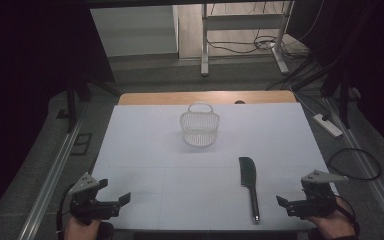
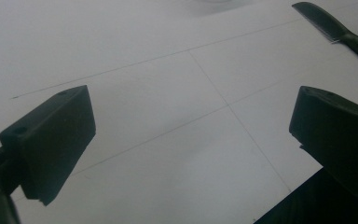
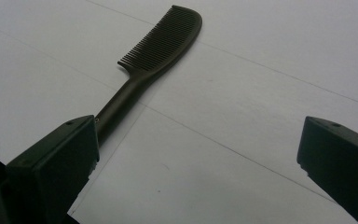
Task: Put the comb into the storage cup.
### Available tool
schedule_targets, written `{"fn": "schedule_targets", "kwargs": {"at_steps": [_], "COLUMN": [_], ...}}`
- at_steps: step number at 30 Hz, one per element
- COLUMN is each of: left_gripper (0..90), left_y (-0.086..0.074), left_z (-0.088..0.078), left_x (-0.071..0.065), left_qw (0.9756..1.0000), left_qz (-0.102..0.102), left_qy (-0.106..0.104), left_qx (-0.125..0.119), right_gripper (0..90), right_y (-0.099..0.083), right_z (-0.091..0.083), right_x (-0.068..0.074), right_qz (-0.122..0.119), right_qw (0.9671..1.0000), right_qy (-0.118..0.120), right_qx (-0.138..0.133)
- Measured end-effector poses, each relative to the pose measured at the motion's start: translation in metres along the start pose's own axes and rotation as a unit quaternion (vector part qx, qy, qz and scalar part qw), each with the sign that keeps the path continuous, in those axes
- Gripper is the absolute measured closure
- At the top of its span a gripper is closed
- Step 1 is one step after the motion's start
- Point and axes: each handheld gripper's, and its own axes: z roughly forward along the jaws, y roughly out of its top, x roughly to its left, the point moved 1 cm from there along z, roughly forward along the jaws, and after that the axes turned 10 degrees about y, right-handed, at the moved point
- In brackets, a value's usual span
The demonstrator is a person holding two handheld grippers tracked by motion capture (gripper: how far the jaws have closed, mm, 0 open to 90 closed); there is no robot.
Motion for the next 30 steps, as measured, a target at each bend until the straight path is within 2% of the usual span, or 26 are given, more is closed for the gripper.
{"fn": "schedule_targets", "kwargs": {"at_steps": [6,9,14,19,30], "left_gripper": [1.0,0.9,1.0,0.9,1.0], "left_y": [0.0,0.0,0.0,0.0,0.0], "left_z": [0.0,0.0,0.0,0.0,0.001], "left_x": [0.0,0.001,0.001,0.001,0.002], "left_qw": [1.0,1.0,1.0,1.0,0.9999], "left_qz": [-0.002,-0.003,-0.004,-0.006,-0.01], "left_qy": [-0.001,-0.002,-0.003,-0.004,-0.006], "left_qx": [-0.001,-0.001,-0.001,-0.001,-0.001], "right_gripper": [0.0,0.0,0.0,0.0,0.0], "right_y": [0.002,0.004,0.007,0.011,0.018], "right_z": [0.002,0.006,0.008,0.012,0.023], "right_x": [0.001,0.001,0.001,0.001,0.004], "right_qz": [0.0,-0.007,-0.016,-0.013,-0.02], "right_qw": [0.9999,0.9996,0.9994,0.9988,0.9985], "right_qy": [0.011,0.025,0.032,0.046,0.049], "right_qx": [0.002,0.009,0.005,0.007,0.012]}}
